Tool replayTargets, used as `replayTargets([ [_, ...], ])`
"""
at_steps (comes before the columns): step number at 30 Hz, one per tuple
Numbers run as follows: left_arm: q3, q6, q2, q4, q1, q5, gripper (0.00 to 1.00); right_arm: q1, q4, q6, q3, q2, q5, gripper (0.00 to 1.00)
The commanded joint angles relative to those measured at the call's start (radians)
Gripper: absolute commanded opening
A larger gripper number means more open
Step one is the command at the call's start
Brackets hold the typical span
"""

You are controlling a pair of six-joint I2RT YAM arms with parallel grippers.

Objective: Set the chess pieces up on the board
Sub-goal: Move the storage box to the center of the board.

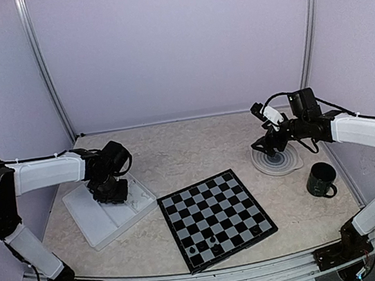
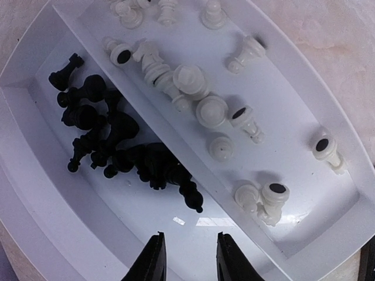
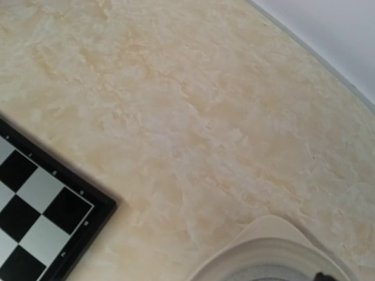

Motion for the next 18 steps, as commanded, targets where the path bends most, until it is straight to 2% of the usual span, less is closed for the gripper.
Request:
replayTargets([
  [1, 0.02, 0.021, 0.032, -0.012, 0.002, -0.035, 0.31, -0.008, 0.017, -0.013, 0.019, 0.005, -0.012, 0.93],
  [18, 0.075, 0.092, 0.13, 0.074, 0.041, -0.078, 0.33, -0.008, 0.008, -0.009, 0.025, 0.032, -0.007, 0.92],
])
